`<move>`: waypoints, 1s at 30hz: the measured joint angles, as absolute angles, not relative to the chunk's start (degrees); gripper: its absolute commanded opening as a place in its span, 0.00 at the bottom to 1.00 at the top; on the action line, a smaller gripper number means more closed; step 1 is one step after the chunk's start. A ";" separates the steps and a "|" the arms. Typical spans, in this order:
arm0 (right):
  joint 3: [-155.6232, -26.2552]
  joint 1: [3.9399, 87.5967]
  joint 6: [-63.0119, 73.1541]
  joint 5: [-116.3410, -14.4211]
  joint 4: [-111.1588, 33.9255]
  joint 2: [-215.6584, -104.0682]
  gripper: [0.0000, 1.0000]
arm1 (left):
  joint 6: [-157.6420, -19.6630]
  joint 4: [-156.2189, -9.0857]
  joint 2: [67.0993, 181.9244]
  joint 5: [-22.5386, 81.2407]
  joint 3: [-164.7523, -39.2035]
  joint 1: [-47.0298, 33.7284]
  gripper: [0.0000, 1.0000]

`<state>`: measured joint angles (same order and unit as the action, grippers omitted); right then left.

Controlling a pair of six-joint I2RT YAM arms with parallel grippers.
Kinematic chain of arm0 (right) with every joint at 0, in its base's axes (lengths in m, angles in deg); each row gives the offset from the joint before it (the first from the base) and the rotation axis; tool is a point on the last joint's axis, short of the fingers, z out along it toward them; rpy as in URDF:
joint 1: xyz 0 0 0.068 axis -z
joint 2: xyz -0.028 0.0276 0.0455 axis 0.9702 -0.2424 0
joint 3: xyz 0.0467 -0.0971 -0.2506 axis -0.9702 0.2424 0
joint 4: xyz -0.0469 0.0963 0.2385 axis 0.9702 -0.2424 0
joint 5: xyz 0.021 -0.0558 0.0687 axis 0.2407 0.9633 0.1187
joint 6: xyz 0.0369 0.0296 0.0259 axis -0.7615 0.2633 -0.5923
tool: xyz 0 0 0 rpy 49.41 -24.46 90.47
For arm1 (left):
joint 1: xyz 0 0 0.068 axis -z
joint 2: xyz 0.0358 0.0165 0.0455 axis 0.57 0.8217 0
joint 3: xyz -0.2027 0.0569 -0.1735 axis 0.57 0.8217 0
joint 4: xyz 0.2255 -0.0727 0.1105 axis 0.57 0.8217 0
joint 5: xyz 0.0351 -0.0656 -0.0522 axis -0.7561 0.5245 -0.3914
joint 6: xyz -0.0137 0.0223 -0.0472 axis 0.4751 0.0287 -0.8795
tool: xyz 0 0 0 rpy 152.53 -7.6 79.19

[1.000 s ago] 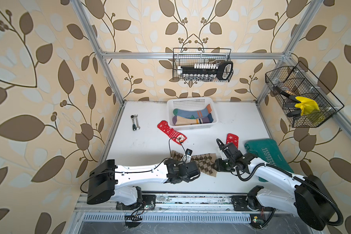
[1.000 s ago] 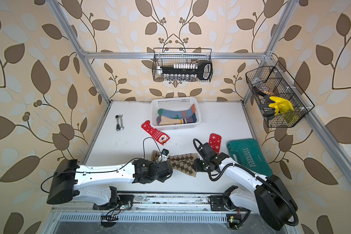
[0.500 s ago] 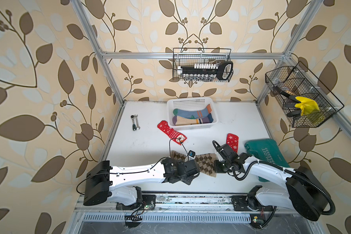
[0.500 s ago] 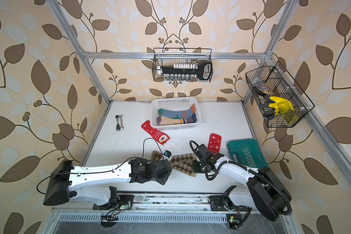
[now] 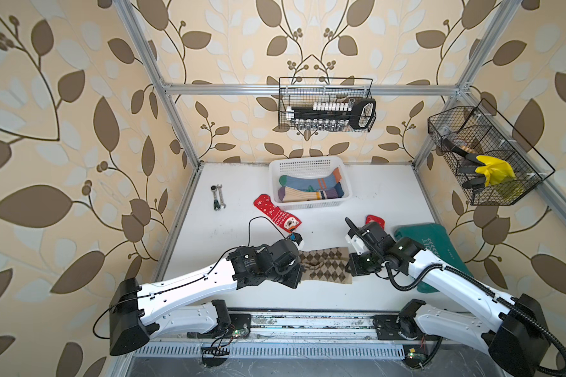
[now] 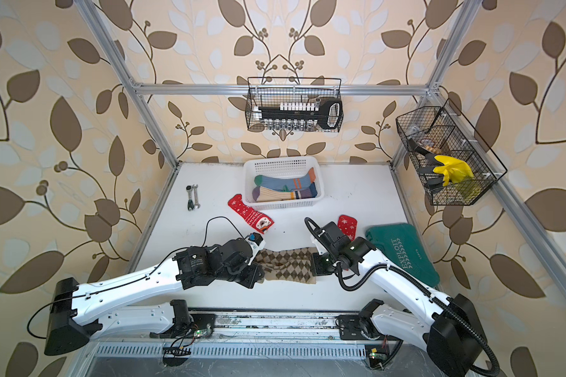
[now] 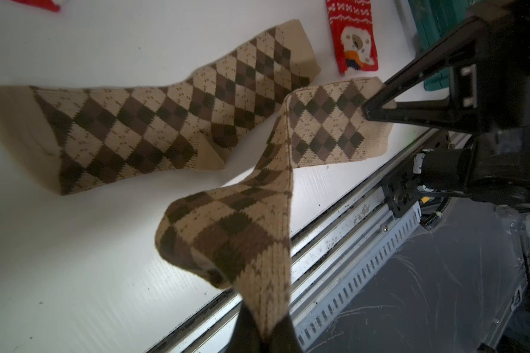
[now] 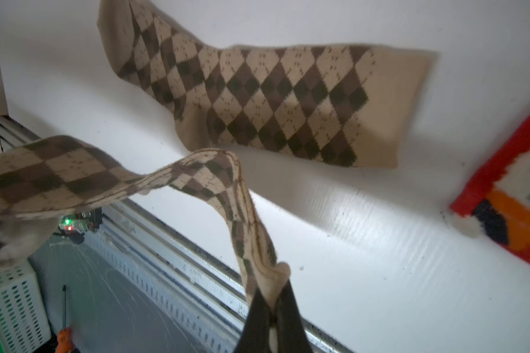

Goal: Place the socks together as a pair
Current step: Flatten out the sock at the center of the board.

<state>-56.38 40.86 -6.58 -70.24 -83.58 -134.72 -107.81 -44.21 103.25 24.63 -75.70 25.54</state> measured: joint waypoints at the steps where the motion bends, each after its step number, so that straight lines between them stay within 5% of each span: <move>1: -56.38 40.81 -6.32 -71.16 -84.25 -134.92 0.00 | -107.79 -45.06 103.89 26.42 -74.52 25.50 0.07; 11: -56.38 40.60 -5.36 -73.37 -86.55 -136.12 0.00 | -108.91 -52.69 106.34 39.32 -67.37 18.29 0.11; 17: -55.97 40.57 -5.55 -67.27 -83.05 -143.03 0.00 | -109.04 -55.36 112.06 42.62 -64.10 11.07 0.30; 23: -56.01 40.57 -5.60 -61.37 -80.17 -144.76 0.03 | -107.18 -54.92 116.35 41.18 -64.16 9.02 0.50; 30: -57.36 41.25 -4.92 -55.56 -78.55 -148.41 0.14 | -105.87 -48.89 114.86 30.09 -65.95 8.65 0.59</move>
